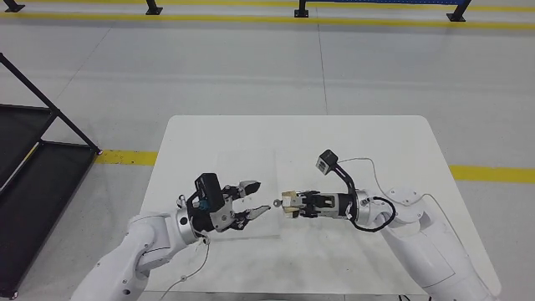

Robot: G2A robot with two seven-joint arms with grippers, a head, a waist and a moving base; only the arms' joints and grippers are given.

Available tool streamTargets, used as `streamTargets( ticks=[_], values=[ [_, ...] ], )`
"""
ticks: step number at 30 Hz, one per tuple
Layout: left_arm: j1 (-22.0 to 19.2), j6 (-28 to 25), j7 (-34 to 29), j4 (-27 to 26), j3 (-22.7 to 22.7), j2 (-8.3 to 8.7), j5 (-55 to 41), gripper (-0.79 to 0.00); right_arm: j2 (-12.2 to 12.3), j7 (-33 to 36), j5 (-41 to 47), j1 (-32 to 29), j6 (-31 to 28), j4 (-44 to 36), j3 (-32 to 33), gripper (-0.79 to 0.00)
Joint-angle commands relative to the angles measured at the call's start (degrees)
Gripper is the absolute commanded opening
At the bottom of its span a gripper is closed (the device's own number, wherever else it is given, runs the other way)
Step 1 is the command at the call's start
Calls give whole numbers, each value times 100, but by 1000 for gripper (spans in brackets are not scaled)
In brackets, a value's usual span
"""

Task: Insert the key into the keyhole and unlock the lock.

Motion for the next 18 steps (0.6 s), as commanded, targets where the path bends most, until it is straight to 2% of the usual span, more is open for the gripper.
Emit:
streamTargets(
  ticks=[1,9,18],
  values=[
    [150,-99,106,104,-383,28,-344,0,5,-39,-43,-20,-21,6,18,-785],
    [574,-328,-153,384,-1526,107,-1342,0,16,-180,-53,-37,-106,94,132,-785],
    [574,-328,-153,384,-1526,107,-1342,0,16,-180,-53,-37,-106,94,132,-785]
  ],
)
